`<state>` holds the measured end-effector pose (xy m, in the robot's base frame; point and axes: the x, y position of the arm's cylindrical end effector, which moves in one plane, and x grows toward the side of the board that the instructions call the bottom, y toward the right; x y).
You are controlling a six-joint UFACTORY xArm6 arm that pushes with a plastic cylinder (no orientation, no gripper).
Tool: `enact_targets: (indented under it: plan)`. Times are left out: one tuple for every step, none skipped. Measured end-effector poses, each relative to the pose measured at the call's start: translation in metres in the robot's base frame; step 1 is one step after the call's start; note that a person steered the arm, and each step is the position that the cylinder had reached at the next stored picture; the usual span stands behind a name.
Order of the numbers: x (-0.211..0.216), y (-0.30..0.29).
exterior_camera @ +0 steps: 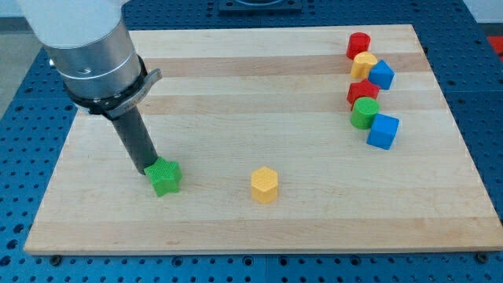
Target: Slide the green star to the yellow hexagon
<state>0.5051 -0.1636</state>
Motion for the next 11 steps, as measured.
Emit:
enact_targets:
  plan:
    - [-0.001, -0.042]
    - [0.025, -0.08]
    - [0.044, -0.076]
    - [0.028, -0.033]
    - [0.003, 0.02]
    - [0.001, 0.083]
    - [0.0, 0.094]
    - [0.0, 0.048]
    - [0.005, -0.011]
    - [0.025, -0.043]
    - [0.044, -0.019]
